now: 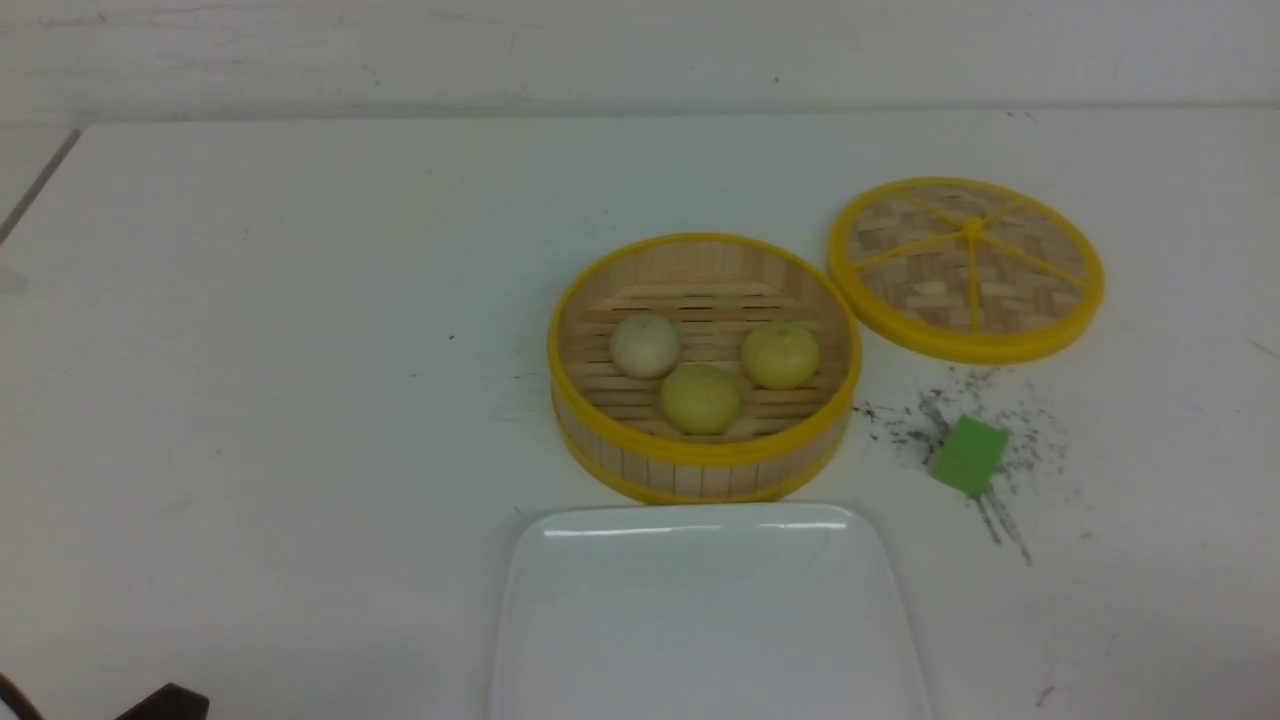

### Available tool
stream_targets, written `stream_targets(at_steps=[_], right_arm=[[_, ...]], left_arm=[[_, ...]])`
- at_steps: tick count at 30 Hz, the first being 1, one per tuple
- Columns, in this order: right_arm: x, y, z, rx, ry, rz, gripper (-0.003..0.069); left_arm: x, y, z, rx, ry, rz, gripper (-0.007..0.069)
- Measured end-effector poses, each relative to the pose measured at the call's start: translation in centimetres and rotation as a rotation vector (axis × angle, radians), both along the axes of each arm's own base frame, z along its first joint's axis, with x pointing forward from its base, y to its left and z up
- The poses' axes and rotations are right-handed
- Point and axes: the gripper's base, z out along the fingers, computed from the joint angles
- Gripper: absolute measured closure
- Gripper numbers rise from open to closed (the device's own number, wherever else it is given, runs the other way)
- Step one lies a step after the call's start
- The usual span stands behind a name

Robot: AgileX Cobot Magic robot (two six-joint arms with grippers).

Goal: Put the steamed buns into the plate on the white tablecloth.
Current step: 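Reach toward a bun in the bamboo steamer with the right gripper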

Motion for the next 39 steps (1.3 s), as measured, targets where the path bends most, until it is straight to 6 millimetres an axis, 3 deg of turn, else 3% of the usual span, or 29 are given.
stream_targets(at_steps=[7,9,12,13,14,15,18,19,20,21,22,26,30,34,36,39], right_arm=[[-0.1,-0.2,1.4,0.000,-0.061,-0.017,0.0420],[-0.7,-0.2,4.0,-0.096,-0.139,-0.021,0.0442],[-1.8,0.0,8.9,-0.384,-0.215,-0.024,0.0544],[-1.9,0.0,9.3,-0.403,-0.221,-0.028,0.0544],[-2.0,0.1,11.3,-0.540,-0.179,-0.010,0.0620],[-1.9,0.2,12.0,-0.607,-0.120,0.019,0.0648],[-0.9,0.4,13.9,-0.736,0.126,0.139,0.0673],[-0.5,0.4,14.0,-0.749,0.179,0.165,0.0674],[0.4,0.5,14.0,-0.800,0.363,0.267,0.0675],[0.7,0.5,14.1,-0.807,0.388,0.279,0.0674],[1.8,0.5,13.8,-0.847,0.546,0.381,0.0674],[5.1,0.9,13.0,-0.854,0.731,0.560,0.0673],[8.5,2.6,11.6,-0.719,0.762,0.770,0.0664],[10.2,4.9,10.7,-0.680,0.713,0.968,0.0626],[11.3,7.0,9.6,-0.694,0.699,1.105,0.0554],[12.3,8.6,8.9,-0.714,0.721,1.180,0.0498]], left_arm=[[-0.3,-0.2,0.1,0.119,0.028,-0.056,0.0384],[-0.7,-0.4,2.3,0.201,-0.011,-0.108,0.0384],[-1.6,-0.4,6.5,0.336,-0.132,-0.137,0.0404],[-1.7,-0.4,7.0,0.343,-0.145,-0.136,0.0410],[-1.7,-0.3,8.6,0.400,-0.140,-0.146,0.0440],[-1.5,-0.3,9.1,0.429,-0.113,-0.157,0.0468],[-0.2,-0.2,9.5,0.511,0.089,-0.236,0.0554],[0.2,-0.3,9.3,0.527,0.150,-0.263,0.0574],[1.1,-0.3,8.9,0.578,0.295,-0.349,0.0612],[1.2,-0.3,8.9,0.579,0.315,-0.357,0.0612],[2.2,-0.4,8.4,0.637,0.450,-0.470,0.0622],[4.5,-0.5,7.9,0.695,0.597,-0.644,0.0622],[6.7,-0.8,7.6,0.707,0.640,-0.746,0.0622],[8.1,-1.1,7.2,0.699,0.653,-0.809,0.0622],[8.8,-1.4,6.8,0.677,0.648,-0.825,0.0622],[9.3,-1.5,6.7,0.662,0.640,-0.813,0.0622]])
